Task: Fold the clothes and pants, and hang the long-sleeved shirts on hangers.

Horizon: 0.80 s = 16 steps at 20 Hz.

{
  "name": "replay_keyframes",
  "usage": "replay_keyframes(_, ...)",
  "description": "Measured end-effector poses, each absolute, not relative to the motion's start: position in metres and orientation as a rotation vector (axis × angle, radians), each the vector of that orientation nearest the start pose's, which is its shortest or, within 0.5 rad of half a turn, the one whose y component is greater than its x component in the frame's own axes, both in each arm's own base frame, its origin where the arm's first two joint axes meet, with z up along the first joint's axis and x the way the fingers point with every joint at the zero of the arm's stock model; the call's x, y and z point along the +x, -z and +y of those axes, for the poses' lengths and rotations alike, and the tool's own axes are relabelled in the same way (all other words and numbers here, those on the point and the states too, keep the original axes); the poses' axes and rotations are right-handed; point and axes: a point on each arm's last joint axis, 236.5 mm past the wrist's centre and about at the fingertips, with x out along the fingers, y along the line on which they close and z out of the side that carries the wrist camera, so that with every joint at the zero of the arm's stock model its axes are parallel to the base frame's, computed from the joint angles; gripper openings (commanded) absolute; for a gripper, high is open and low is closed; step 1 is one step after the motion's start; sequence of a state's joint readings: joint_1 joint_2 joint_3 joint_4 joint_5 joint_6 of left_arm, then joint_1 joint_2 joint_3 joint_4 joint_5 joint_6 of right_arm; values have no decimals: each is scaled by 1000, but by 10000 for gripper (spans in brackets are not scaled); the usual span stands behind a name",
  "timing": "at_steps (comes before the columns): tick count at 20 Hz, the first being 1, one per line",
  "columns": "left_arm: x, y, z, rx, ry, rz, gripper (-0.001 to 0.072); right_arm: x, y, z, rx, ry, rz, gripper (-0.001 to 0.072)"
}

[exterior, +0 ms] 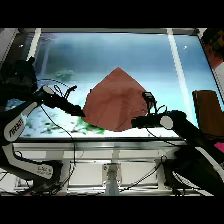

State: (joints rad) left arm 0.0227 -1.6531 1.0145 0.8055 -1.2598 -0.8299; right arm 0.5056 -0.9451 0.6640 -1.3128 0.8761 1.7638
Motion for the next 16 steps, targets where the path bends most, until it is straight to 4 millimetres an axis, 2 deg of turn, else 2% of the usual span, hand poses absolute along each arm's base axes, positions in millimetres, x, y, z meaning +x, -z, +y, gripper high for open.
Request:
replay_keyframes(3, 341, 71, -149, -320, 859, 1399, 17, 268, -12, 197, 130, -438, 1124, 17)
replay_keyframes(5, 359, 34, -148, -306, 856, 1284, 16, 280, -46, 201, 140, -461, 1033, 18)
replay_keyframes(8, 389, -52, -146, -315, 836, 1020, 17, 297, -104, 208, 164, -494, 885, 18)
replay_keyframes(11, 402, -150, -137, -293, 772, 722, 16, 311, -170, 215, 200, -529, 732, 17)
replay_keyframes(13, 395, -218, -130, -259, 717, 518, 16, 313, -213, 219, 235, -558, 643, 18)
replay_keyframes(16, 360, -314, -120, -217, 637, 239, 14, 306, -266, 225, 298, -612, 548, 18)
